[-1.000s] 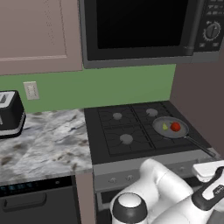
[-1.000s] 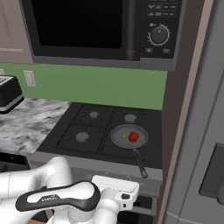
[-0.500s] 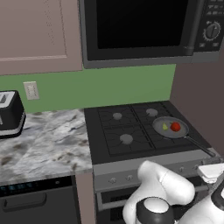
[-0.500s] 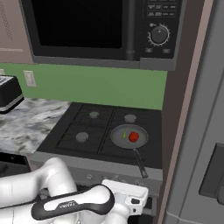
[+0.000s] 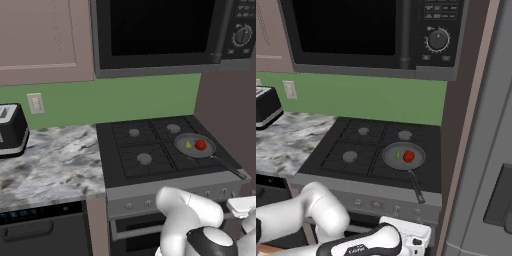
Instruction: Put the lemon wedge and bell pepper in the pan. Then turn on the front right burner and set the heat to medium.
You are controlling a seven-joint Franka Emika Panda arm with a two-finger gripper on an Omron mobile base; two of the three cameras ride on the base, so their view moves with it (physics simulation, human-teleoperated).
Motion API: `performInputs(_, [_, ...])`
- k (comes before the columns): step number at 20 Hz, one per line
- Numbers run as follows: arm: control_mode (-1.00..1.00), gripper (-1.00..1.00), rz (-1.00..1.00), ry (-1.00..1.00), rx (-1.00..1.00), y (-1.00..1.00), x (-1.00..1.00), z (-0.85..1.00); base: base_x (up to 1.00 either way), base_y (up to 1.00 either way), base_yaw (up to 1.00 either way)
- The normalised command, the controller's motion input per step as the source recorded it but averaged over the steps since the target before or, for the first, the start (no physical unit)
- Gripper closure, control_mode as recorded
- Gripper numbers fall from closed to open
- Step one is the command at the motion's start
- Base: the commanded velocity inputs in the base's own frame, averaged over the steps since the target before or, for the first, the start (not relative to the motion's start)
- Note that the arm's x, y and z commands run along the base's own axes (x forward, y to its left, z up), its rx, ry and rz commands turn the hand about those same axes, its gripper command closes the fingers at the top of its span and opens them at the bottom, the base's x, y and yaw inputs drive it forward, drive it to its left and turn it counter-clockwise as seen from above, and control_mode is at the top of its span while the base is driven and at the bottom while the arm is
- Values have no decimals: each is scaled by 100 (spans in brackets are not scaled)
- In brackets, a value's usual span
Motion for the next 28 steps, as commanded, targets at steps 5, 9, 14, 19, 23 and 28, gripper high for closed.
performInputs(5, [-100,-100,0,0,0,-8,0,-38,0,0,0])
performInputs(9, [-100,-100,0,0,0,-1,0,-30,0,0,0])
performInputs(14, [-100,-100,0,0,0,0,0,-17,0,0,0])
performInputs(19, [-100,-100,0,0,0,0,0,-18,0,0,0])
performInputs(23, [-100,-100,0,0,0,0,9,-12,0,0,0])
performInputs(28, [-100,-100,0,0,0,0,15,-1,0,0,0])
